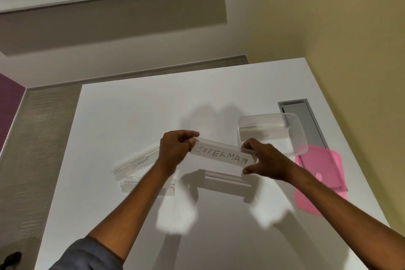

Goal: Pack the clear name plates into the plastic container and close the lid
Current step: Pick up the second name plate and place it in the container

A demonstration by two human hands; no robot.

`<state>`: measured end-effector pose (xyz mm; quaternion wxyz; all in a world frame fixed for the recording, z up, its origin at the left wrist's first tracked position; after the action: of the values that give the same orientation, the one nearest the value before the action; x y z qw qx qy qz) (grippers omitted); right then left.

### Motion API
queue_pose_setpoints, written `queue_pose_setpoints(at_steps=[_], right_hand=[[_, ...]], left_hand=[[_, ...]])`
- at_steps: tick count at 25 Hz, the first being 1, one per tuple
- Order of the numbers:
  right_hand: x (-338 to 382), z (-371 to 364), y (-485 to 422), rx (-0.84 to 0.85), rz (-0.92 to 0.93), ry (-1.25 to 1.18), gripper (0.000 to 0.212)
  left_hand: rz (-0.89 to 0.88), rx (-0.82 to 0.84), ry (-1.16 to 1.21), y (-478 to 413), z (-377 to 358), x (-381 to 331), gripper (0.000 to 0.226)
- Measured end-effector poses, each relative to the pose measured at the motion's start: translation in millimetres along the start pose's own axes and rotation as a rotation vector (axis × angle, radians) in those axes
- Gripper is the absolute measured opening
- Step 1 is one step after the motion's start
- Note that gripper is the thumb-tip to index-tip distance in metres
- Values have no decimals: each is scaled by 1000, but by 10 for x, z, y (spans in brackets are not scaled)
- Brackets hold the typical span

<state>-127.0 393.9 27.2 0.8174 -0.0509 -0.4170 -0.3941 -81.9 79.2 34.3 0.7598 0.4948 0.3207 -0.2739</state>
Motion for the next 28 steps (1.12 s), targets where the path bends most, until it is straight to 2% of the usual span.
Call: queue_pose_setpoints(at_steps=[3,7,9,12,16,21,28], right_hand=[[-61,267,121,-43,6,33,61],[-178,567,329,-95,5,55,64],[-256,692,444,-108,-5,77,67],[-374,854,565,-113,5,108,68],[-508,1053,658,-111,43,174,65],[-729,1222,713,-131,56,261,65],[-970,1319,439,-37,35,465,69]], left_hand=[[-119,-9,-58,108,-187,-222,25],[-401,-68,-318,193,-432,-455,24],[-497,9,-442,183,-554,-548,21],[-494,227,-790,150,-768,-688,47],[-554,331,-1073,176,-1143,-869,63],[-680,269,-1218,200,-1577,-989,60],[-671,149,-1287,29,-2012,-987,51]])
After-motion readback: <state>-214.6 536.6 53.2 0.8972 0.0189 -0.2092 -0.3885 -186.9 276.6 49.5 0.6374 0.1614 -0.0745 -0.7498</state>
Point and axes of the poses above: each hand's wrist, its own y-axis away from the middle knuckle, its own z-axis out of the back of the hand, x = y × z, the point moved 2 cm from there along -y, towards the middle knuckle, and after that the axes turned 14 degrees about z, right-handed, at the moved point
